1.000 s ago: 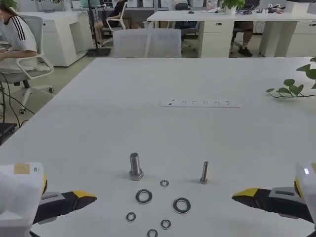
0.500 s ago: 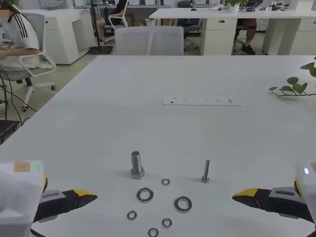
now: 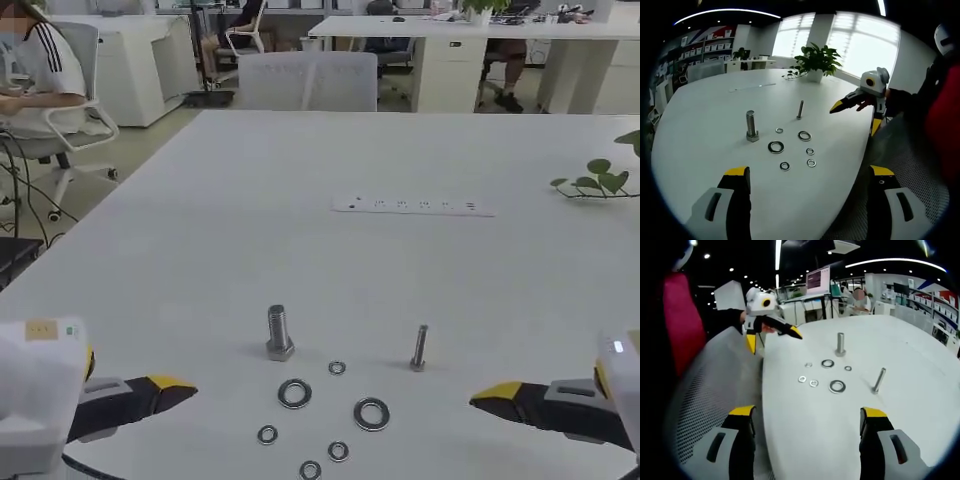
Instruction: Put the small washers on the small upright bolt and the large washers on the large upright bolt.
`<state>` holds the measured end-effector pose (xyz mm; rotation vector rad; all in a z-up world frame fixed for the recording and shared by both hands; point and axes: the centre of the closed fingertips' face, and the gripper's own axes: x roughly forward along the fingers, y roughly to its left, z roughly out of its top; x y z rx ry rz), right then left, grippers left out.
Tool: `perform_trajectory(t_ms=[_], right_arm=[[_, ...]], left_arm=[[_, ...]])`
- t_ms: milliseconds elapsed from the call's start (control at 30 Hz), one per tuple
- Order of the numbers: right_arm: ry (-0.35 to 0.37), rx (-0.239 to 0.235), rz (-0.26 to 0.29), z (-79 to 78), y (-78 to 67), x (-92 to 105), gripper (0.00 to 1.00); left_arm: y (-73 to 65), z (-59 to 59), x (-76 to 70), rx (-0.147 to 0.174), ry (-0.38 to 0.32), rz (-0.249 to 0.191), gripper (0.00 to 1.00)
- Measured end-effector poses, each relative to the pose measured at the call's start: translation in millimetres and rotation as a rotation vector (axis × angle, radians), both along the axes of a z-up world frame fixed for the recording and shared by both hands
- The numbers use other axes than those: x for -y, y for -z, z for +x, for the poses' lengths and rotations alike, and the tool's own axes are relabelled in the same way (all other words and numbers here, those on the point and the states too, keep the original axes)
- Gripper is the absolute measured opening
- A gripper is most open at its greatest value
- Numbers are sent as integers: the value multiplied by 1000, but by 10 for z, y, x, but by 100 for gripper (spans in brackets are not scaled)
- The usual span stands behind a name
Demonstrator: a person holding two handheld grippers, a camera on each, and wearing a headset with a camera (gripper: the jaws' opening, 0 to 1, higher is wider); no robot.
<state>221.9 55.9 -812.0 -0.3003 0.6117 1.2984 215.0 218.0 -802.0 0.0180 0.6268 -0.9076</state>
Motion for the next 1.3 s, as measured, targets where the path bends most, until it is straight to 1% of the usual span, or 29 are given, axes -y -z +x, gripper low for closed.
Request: perform_trajectory(t_ms=[200,567,800,933,1167,1233,1267,1300], right_arm=[[-6,-2,-8,-11,14,3,86],[-20,-1,-25,-19,3,-10,86],[-41,9,-40,-1,-26,-38,85],[-56,23,-47,39,-73,-70,85],[-117,53,-81,109,-110,-186,83],[-137,64,-101,134,-107,-213,83],[-153,72,-124,146,-97,-216,83],[-161,79,-133,159,-96,-226,82]], left_arm=[[-6,8,3,3,-3,-5,98],[-50,48,0,24,-23,-28,97],[-86,70,-14,38,-39,-42,97],[-107,82,-14,46,-46,-51,96],[-139,108,-41,61,-64,-63,96],[-147,117,-49,67,-70,-64,96],[-151,118,-52,68,-72,-66,96],[-152,119,-54,69,-73,-66,96]])
